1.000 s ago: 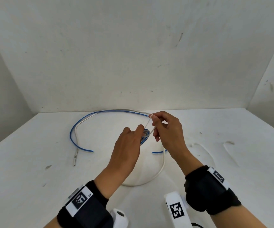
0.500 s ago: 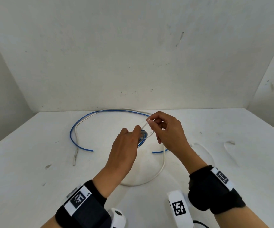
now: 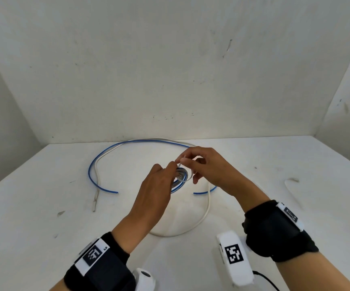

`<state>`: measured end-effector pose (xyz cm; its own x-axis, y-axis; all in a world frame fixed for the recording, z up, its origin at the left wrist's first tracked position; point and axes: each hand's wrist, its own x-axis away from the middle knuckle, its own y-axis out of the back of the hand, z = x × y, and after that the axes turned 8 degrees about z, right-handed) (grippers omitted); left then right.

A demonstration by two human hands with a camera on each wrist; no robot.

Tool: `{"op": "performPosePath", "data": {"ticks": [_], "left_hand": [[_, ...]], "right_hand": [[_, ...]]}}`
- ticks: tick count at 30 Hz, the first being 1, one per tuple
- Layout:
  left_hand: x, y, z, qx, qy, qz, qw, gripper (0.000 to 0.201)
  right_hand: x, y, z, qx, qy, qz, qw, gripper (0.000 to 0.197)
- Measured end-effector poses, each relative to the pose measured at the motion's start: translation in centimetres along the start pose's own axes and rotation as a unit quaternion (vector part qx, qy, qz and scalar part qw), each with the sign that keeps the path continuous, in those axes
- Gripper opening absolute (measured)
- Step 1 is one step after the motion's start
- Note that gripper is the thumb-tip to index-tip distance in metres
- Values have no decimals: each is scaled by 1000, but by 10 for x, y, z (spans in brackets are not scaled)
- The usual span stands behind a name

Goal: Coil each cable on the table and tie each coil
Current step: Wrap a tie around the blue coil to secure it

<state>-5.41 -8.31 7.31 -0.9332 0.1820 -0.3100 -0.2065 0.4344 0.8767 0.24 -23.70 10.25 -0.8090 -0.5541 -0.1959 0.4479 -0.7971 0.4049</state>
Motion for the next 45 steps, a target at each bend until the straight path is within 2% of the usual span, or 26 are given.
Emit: {"op": "performPosePath", "data": {"ticks": [3, 5, 7, 12, 15, 21, 25, 30, 34, 36, 38, 41, 45], "left_hand": [[-2, 3, -1, 31, 3, 9, 999, 20], [-4, 2, 1, 44, 7, 22, 999, 12], [-4, -2, 6, 71, -3, 30, 997, 11], [0, -7, 7, 201, -31, 60, 977, 34], [0, -8, 9, 237, -26, 54, 970, 31], [0, -7, 9, 265, -22, 47, 963, 31], [-3, -6, 7, 273, -35, 59, 960, 31], [-6, -2, 6, 281, -16, 92, 955, 33], [-5, -3, 6, 295, 2, 79, 952, 36], [-6, -3, 6, 298, 15, 62, 953, 39], [-7, -5, 5, 302, 21, 59, 951, 37], [-8, -2, 3, 321, 31, 65, 944, 37], [-7, 2, 1, 357, 21, 95, 929, 38]], "right_hand": [[3, -2, -3, -80, -2, -13, 997, 17], [3, -1, -6, -103, -7, -31, 994, 10], [2, 0, -10, -111, -17, -20, 994, 10], [1, 0, -15, -130, -23, -39, 991, 14], [2, -1, -15, -117, -11, -54, 992, 13], [4, 6, -16, -146, -24, -17, 989, 12], [1, -4, -16, -73, -16, -94, 993, 14], [2, -13, -17, -115, -31, -192, 974, 13], [3, -15, -13, -151, -48, -111, 981, 18], [3, -14, -13, -94, -29, -101, 990, 15], [5, -14, -12, -67, 6, -137, 988, 9], [9, -19, -7, -27, 60, -206, 976, 17], [13, -23, -4, 18, 91, -232, 968, 23]]}}
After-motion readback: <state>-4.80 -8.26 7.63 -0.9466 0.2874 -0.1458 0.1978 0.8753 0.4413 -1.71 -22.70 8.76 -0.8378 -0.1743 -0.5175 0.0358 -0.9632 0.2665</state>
